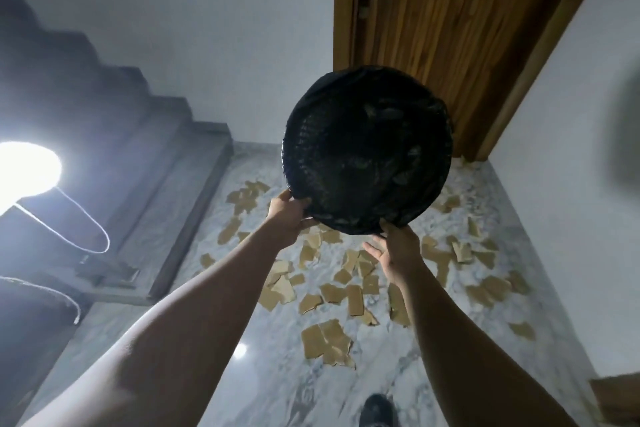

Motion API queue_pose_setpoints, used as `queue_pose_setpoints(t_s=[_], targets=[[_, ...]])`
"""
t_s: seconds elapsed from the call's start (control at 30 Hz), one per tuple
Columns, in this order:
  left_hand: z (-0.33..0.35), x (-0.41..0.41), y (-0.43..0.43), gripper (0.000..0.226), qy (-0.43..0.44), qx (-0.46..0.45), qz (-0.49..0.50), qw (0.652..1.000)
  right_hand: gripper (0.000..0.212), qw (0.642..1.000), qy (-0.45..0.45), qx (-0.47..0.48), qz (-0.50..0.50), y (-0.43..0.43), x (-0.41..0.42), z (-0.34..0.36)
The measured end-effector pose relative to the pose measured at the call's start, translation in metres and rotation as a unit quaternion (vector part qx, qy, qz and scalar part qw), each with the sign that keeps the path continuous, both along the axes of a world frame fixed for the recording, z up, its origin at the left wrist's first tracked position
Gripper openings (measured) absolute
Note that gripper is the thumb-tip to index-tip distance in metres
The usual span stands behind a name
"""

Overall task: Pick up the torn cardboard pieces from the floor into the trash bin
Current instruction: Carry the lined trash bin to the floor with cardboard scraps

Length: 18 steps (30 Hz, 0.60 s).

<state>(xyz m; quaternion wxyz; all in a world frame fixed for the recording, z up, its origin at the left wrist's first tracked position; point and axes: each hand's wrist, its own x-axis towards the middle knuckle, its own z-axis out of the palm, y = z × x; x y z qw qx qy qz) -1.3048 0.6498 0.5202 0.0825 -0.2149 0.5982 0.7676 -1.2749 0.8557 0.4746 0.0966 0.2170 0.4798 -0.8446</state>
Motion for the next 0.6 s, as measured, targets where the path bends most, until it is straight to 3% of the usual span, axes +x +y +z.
queue_pose_setpoints(t_s=[0.3, 0.6], targets=[[-0.018, -0.134, -0.053, 0.035, -0.047, -0.027, 0.126, 0.991, 0.052, 0.990, -0.034, -0.085, 0.103, -0.054, -0.187, -0.019], [-0.063, -0.194, -0.160, 0.030, -0.115, -0.057, 0.164, 0.978, 0.032, 0.985, -0.066, -0.004, 0.157, -0.158, -0.275, -0.057]])
